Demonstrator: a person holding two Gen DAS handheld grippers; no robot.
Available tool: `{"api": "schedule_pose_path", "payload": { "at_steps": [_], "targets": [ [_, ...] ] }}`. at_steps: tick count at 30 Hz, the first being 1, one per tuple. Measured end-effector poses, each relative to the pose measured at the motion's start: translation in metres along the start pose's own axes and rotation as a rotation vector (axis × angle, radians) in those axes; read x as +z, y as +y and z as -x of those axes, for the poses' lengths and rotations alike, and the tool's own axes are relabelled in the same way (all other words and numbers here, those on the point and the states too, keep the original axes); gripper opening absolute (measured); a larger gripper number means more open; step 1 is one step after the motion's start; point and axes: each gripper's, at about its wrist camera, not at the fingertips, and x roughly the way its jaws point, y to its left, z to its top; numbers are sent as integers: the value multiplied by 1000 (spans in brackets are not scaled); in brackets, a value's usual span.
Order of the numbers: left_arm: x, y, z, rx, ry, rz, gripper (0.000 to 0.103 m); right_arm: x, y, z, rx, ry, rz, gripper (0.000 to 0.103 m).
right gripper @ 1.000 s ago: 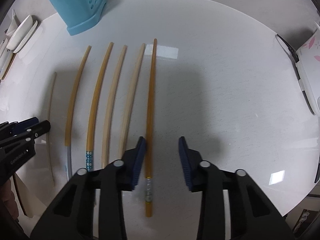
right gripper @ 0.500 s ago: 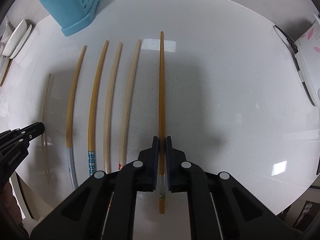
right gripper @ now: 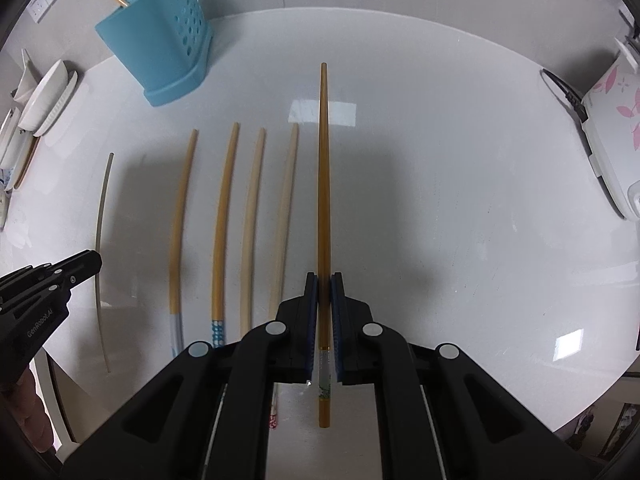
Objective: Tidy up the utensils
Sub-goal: 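Carry chopstick in left tool into blue holder and open while right tool carries its chopstick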
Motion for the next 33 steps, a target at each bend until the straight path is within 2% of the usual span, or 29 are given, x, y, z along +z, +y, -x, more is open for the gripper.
{"api": "schedule_pose_path", "payload": {
  "at_steps": [10, 14, 22, 33],
  "targets": [
    [12, 7, 34, -35, -88, 12, 3, 13, 3, 27, 24, -90, -5, 6],
    [21, -14, 35, -57, -129, 15, 3, 15, 2, 38, 35, -124, -8, 6],
    [31, -13, 63, -104, -220, 19, 3, 22, 1, 61, 69, -204, -10, 6],
    [53, -10, 100, -101, -316, 20, 3, 43, 10, 98, 113, -334, -4, 6]
  ]
}}
